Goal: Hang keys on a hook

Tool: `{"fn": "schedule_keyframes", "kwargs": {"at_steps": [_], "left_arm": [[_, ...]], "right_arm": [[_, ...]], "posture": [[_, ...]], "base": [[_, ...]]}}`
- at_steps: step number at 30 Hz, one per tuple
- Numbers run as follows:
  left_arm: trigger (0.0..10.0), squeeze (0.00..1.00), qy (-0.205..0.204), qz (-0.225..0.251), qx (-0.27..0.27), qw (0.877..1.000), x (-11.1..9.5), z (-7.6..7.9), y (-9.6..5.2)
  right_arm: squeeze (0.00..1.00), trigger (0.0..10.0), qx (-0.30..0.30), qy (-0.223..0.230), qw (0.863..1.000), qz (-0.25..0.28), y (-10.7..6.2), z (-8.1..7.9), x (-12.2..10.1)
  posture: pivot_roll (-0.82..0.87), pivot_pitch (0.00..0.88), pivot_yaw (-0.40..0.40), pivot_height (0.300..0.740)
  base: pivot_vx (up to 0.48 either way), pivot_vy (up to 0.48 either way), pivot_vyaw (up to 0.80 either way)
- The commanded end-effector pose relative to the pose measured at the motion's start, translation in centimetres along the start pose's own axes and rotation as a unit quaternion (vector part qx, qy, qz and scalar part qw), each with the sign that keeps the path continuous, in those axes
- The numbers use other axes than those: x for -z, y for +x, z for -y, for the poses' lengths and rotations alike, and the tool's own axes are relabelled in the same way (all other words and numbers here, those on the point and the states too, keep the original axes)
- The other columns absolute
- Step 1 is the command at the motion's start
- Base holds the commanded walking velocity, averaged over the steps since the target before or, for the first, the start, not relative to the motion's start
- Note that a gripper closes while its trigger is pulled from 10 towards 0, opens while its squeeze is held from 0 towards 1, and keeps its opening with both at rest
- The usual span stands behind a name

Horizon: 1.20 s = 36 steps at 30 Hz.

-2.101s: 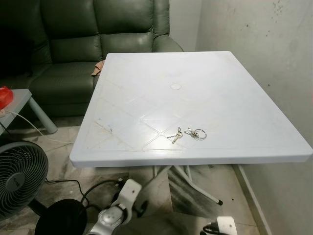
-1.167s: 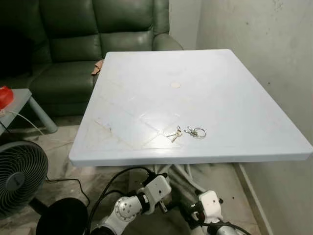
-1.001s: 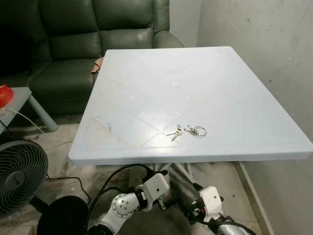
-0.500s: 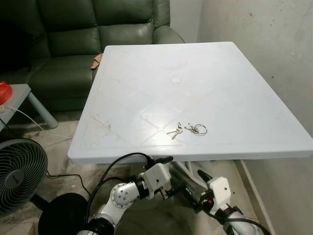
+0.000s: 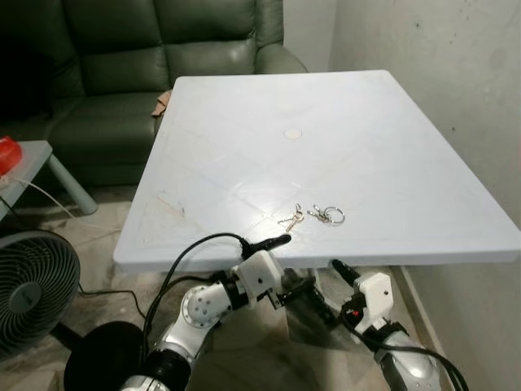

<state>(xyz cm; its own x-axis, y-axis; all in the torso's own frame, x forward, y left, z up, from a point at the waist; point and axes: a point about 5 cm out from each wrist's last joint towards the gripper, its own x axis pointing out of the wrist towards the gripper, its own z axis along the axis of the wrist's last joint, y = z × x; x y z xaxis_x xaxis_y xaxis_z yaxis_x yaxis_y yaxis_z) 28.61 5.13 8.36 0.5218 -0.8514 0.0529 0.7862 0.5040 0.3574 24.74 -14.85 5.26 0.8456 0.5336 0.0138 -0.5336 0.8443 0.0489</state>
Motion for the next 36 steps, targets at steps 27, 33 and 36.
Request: {"fn": "schedule_keyframes", "kwargs": {"at_steps": [27,33,36], "left_arm": [[10.0,0.0,-0.166,-0.006,-0.352,0.921,0.1,-8.1,-3.9],[10.0,0.0,-0.165,-0.044,-0.375,0.911,1.0,-8.8,-5.4],[10.0,0.0,-0.163,-0.049,-0.378,0.91,1.0,-9.1,-6.1]], "right_arm": [[0.0,10.0,0.232,0.001,0.968,0.09,0.9,5.3,-5.4],[0.0,10.0,0.233,-0.034,0.97,0.054,0.4,5.2,-4.8],[0.0,10.0,0.229,-0.056,0.971,0.039,0.1,5.5,-4.7]], "posture": [[-0.04,0.0,-0.005,0.74],[-0.04,0.0,-0.009,0.74],[-0.04,0.001,-0.009,0.74]], "base": [[0.0,0.0,0.0],[0.0,0.0,0.0],[0.0,0.0,0.0]]}}
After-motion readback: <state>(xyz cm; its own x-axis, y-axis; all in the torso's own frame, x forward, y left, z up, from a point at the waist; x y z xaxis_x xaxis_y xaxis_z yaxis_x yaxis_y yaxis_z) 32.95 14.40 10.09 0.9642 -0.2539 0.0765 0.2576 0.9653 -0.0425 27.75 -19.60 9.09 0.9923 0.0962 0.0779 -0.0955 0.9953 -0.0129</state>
